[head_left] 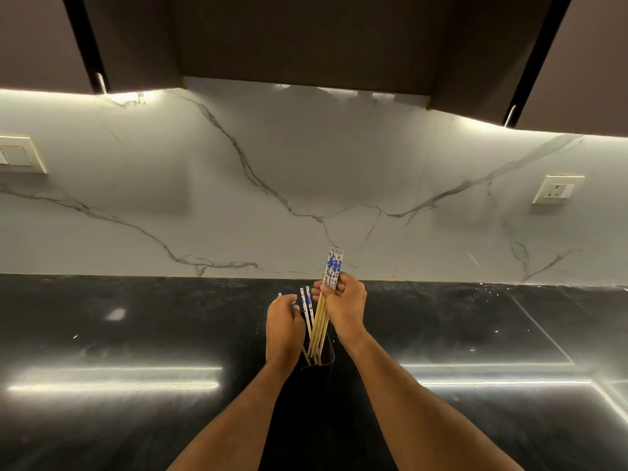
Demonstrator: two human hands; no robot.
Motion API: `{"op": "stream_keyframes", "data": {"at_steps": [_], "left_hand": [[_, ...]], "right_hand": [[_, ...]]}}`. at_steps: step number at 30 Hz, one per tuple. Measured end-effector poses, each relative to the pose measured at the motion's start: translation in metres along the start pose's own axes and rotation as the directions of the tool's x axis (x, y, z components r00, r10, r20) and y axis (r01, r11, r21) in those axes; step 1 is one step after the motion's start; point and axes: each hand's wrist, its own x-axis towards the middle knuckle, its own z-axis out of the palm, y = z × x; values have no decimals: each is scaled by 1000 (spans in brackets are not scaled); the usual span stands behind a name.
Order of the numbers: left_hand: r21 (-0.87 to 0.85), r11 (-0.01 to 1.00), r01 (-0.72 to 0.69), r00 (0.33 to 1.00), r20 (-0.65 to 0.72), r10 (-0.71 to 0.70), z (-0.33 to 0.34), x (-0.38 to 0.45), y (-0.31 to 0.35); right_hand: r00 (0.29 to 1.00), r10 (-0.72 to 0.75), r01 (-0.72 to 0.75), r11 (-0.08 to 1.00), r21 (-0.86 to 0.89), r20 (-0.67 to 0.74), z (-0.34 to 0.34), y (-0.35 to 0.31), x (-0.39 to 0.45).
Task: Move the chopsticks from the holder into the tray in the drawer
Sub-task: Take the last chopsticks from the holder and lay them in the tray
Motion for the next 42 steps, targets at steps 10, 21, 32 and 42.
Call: {"op": "stream_keyframes", "data": {"at_steps": [10, 21, 32, 42], "left_hand": [[-365, 922, 131, 915, 401, 29, -21, -38, 81], [-295, 943, 155, 845, 534, 28, -102, -125, 116], [-301, 932, 200, 776, 629, 36, -156, -165, 118], [-333, 910, 247, 685, 724, 79, -195, -217, 128]], "right_hand": [[994, -95, 87, 987, 132, 54, -39, -57, -25], [950, -188, 145, 972, 183, 249, -89, -102, -118], [914, -289, 268, 957, 111, 285, -107, -137, -173], [910, -328, 327, 944, 49, 253, -124, -152, -241]]}}
